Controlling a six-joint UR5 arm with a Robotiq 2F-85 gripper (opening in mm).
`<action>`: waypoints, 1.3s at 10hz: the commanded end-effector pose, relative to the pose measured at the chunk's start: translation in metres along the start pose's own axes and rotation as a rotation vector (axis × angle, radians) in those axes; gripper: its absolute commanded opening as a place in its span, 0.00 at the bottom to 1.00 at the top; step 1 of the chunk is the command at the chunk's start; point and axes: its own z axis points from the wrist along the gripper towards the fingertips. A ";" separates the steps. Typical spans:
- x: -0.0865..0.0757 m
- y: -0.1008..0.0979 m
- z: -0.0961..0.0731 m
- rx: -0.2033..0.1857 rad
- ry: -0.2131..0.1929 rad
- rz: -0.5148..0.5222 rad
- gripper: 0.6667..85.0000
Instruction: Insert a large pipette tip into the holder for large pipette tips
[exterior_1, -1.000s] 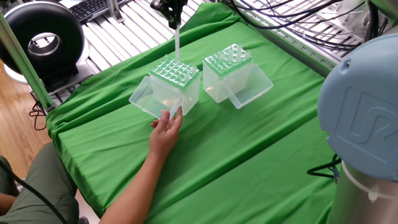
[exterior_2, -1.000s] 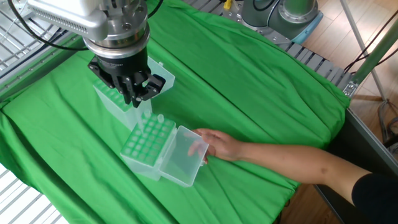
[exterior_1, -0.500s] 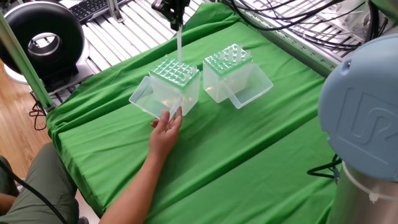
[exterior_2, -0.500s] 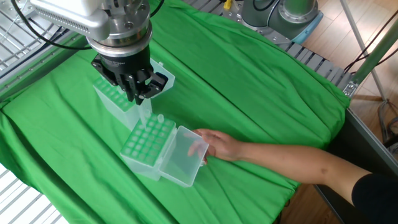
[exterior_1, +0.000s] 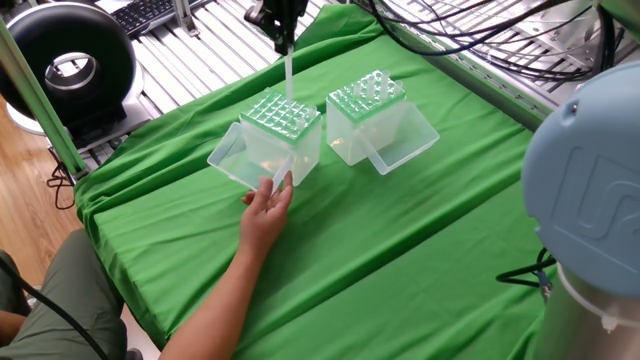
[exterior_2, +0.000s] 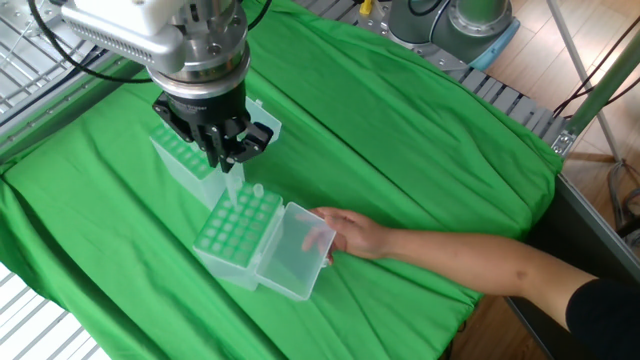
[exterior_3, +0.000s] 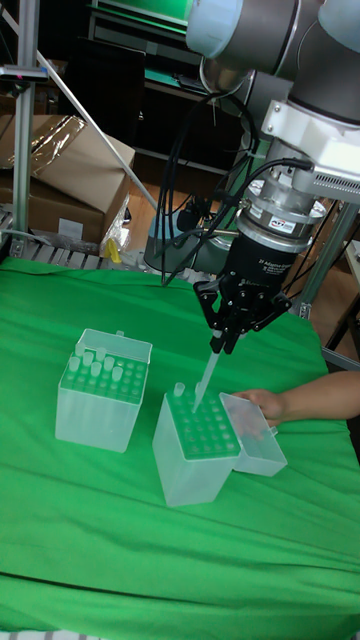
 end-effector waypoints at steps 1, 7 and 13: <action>-0.005 0.002 0.009 -0.008 -0.022 -0.001 0.00; -0.011 0.003 0.031 -0.022 -0.034 -0.019 0.04; -0.010 0.006 0.039 -0.043 -0.025 -0.064 0.36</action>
